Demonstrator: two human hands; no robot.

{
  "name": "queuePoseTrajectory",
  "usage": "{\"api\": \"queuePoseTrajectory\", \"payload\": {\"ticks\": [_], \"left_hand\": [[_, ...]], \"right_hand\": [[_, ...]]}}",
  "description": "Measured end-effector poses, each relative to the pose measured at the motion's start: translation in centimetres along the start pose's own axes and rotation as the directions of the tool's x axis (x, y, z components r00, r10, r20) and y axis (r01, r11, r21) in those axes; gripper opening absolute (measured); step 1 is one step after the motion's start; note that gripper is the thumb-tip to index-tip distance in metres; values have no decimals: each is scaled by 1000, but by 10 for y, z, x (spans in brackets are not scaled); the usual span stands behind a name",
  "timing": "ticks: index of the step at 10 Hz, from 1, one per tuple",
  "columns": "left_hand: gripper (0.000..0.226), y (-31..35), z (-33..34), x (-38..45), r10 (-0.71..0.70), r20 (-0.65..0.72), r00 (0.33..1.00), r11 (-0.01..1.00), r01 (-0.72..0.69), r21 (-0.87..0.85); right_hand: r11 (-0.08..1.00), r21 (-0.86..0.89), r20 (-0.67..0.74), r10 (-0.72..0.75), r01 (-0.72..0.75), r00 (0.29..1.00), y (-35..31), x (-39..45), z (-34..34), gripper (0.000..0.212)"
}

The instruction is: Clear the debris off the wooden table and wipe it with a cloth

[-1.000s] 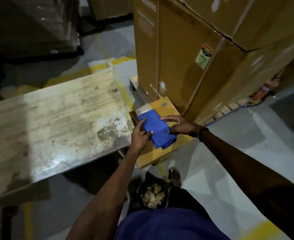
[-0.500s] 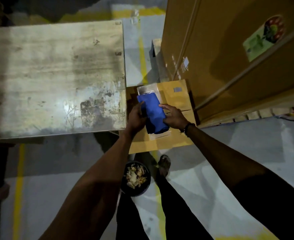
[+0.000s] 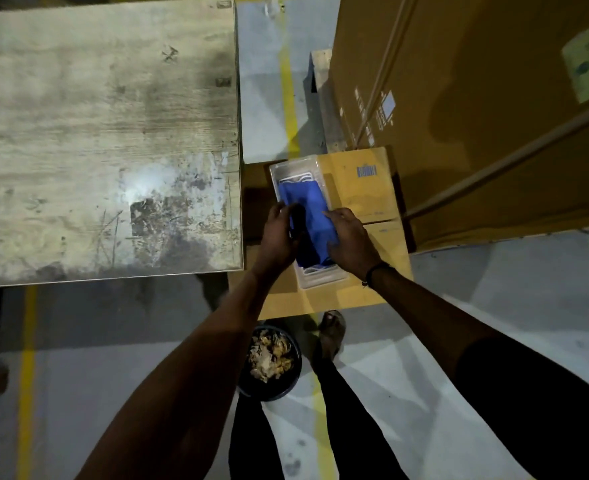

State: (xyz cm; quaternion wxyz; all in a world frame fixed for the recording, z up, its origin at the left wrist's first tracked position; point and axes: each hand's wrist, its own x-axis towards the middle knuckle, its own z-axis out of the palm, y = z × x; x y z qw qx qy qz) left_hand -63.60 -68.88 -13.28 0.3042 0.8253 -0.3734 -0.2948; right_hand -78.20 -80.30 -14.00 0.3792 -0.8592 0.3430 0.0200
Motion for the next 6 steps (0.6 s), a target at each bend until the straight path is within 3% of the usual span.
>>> {"api": "queuePoseTrajectory", "payload": {"ticks": [2, 4, 6], "left_hand": [[54, 3, 8, -10, -53, -24, 998, 995, 55, 87], [76, -1, 19, -19, -213, 21, 977, 945, 201, 257], [65, 7, 18, -37, -189, -54, 980, 956, 197, 220]], "right_hand": [[976, -214, 49, -31, 41, 998, -8, 4, 3, 54], [942, -329, 50, -47, 61, 998, -7, 4, 10, 48], [990, -136, -1, -45, 45, 999, -3, -4, 9, 56]]}}
